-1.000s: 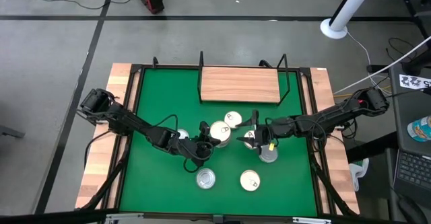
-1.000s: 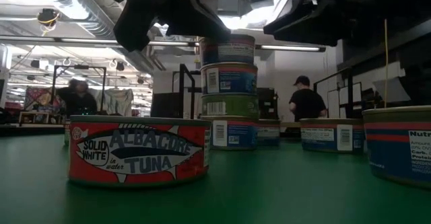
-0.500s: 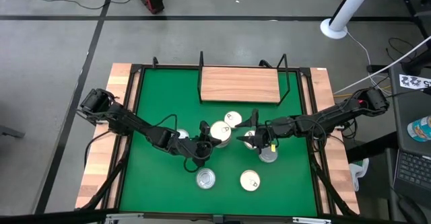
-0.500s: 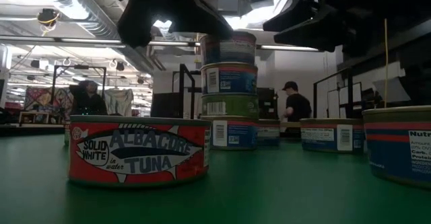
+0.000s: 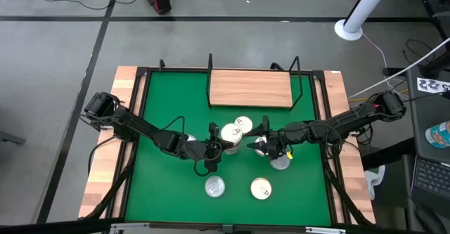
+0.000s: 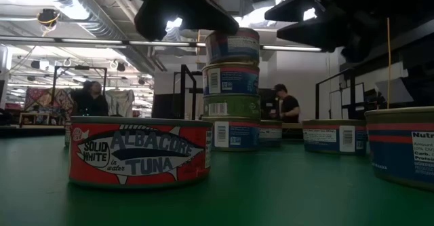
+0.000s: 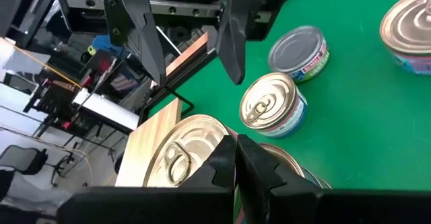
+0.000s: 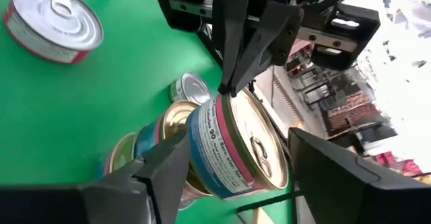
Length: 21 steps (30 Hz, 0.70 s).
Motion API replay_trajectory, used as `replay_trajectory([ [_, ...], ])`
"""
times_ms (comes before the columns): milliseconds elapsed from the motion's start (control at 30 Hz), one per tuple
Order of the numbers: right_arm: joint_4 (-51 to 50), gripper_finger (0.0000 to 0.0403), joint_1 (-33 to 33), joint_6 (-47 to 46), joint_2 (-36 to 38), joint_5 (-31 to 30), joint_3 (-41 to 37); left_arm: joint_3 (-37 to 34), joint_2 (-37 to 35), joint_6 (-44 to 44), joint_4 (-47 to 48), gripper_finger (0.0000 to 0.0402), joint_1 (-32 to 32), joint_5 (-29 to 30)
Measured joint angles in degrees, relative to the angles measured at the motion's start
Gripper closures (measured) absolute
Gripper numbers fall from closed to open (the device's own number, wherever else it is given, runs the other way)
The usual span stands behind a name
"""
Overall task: Stack canned seafood by type on shelf
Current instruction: Put the blue tuna can on the shelf
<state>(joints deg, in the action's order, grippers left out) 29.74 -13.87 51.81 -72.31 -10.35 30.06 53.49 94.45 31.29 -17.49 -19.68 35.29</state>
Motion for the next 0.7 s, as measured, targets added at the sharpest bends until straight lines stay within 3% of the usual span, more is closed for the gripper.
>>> replay_trajectory([
  [700,0.92,0.0152,0.0,2.65,-2.19,-9.87,0.0,0.0,-0.1,-2.28,-1.62,0.0401,3.12,-0.14],
])
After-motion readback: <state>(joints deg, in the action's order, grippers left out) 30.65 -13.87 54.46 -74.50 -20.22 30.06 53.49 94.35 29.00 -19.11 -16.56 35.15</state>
